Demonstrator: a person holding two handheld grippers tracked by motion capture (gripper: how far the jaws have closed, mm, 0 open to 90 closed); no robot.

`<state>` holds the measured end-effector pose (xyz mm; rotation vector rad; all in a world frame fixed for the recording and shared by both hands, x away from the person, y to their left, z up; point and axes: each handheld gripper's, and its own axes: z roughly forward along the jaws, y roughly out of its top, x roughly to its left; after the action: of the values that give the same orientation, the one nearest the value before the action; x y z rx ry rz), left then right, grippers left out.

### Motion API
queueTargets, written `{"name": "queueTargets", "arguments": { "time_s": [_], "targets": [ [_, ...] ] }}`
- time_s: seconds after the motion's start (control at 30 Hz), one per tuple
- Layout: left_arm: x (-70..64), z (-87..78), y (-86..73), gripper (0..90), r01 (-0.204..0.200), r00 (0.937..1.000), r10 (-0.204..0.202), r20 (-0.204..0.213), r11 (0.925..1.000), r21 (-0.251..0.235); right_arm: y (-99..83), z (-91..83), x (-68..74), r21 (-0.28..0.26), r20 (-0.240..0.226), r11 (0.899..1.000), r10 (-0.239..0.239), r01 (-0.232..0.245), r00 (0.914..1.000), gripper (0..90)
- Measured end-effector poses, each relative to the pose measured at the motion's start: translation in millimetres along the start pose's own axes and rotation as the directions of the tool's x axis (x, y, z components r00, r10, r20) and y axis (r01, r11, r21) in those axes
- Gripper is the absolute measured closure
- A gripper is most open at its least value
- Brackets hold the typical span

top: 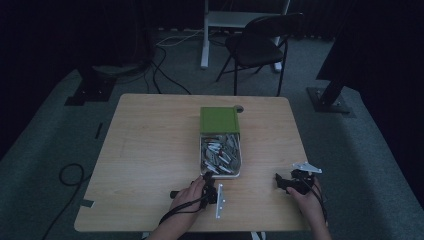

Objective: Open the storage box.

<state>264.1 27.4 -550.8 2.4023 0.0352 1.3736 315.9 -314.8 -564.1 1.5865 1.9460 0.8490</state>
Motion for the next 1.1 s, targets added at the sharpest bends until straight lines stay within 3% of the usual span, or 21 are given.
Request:
{"name": "queueTargets", "arguments": {
  "time_s": [0.07,0.2,0.23,0.3,0.4,0.47,0.5,0.53,0.67,0.7,0.73,0.8,0.83,0.87,0.9,1.0,1.03,1.07,1.1],
  "targets": [
    [1.0,-1.0,-2.0,59.2,-0.002,0.9999,0.002,-0.012,0.9996,-0.028,0.0,0.0,0.0,0.0,0.0,1.0,0.0,0.0,1.0,11.5],
    [5.5,-6.0,-6.4,55.4,0.061,0.9981,-0.06,0.017,0.9965,-0.057,0.0,0.0,0.0,0.0,0.0,1.0,0.0,0.0,1.0,11.5],
    [6.6,-7.3,-7.5,55.4,0.084,0.9962,-0.083,0.027,0.9945,-0.063,0.0,0.0,0.0,0.0,0.0,1.0,0.0,0.0,1.0,11.5],
    [9.3,-11.5,-11.0,55.3,0.156,0.9861,-0.15,0.071,0.9842,-0.083,0.0,0.0,0.0,0.0,0.0,1.0,0.0,0.0,1.0,11.5],
    [10.8,-14.2,-13.8,55.3,0.181,0.9804,-0.173,0.094,0.9802,-0.08,0.0,0.0,0.0,0.0,0.0,1.0,0.0,0.0,1.0,11.5],
    [12.2,-16.6,-16.2,55.3,0.236,0.9676,-0.224,0.116,0.9673,-0.094,0.0,0.0,0.0,0.0,0.0,1.0,0.0,0.0,1.0,11.5],
    [13.8,-19.4,-18.5,55.3,0.272,0.9562,-0.258,0.139,0.9574,-0.097,0.0,0.0,0.1,0.0,0.0,1.0,0.001,-0.001,1.0,11.5],
    [13.8,-19.4,-18.5,55.3,0.272,0.9562,-0.258,0.139,0.9574,-0.097,0.0,0.0,0.1,0.0,0.0,1.0,0.001,-0.001,1.0,11.5],
    [17.7,-24.1,-23.4,52.6,0.345,0.9291,-0.322,0.183,0.9314,-0.116,0.0,0.0,0.1,0.0,0.0,1.0,0.001,-0.001,1.0,11.5],
    [18.8,-25.7,-24.9,52.5,0.381,0.9134,-0.352,0.204,0.9155,-0.128,0.0,0.0,0.0,0.0,0.0,1.0,0.001,-0.001,1.0,11.5],
    [19.5,-26.7,-25.7,52.5,0.392,0.9092,-0.361,0.206,0.9108,-0.13,0.0,0.0,0.0,0.0,0.0,1.0,0.0,0.0,1.0,11.5],
    [20.3,-27.7,-26.9,52.5,0.394,0.9077,-0.364,0.209,0.91,-0.128,0.0,0.0,0.1,0.0,0.0,1.0,0.001,-0.001,1.0,11.5],
    [20.8,-28.2,-27.8,52.5,0.402,0.9046,-0.371,0.21,0.906,-0.132,0.0,0.0,0.0,0.0,0.0,1.0,0.0,0.0,1.0,11.5],
    [22.0,-30.4,-31.0,52.5,0.419,0.896,-0.385,0.222,0.8982,-0.134,0.0,0.0,0.0,0.0,0.0,1.0,0.0,0.0,1.0,11.5],
    [22.0,-30.4,-31.0,52.5,0.419,0.896,-0.385,0.222,0.8982,-0.134,0.0,0.0,0.0,0.0,0.0,1.0,0.001,-0.001,1.0,11.5],
    [24.1,-34.2,-38.6,52.5,0.456,0.8769,-0.418,0.238,0.8799,-0.135,0.0,0.0,0.1,0.0,0.0,1.0,0.001,-0.001,1.0,11.5],
    [24.1,-34.2,-38.6,52.4,0.456,0.8769,-0.418,0.238,0.8799,-0.135,0.0,0.0,0.0,0.0,0.0,1.0,0.0,0.0,1.0,11.5],
    [24.4,-35.2,-41.1,52.4,0.467,0.8709,-0.428,0.242,0.8739,-0.136,0.0,0.0,0.0,0.0,0.0,1.0,0.0,0.0,1.0,11.5],
    [25.1,-36.1,-44.7,52.4,0.486,0.8599,-0.446,0.248,0.8634,-0.134,0.0,0.0,0.0,0.0,0.0,1.0,0.0,0.0,1.0,11.5]
  ]
}}
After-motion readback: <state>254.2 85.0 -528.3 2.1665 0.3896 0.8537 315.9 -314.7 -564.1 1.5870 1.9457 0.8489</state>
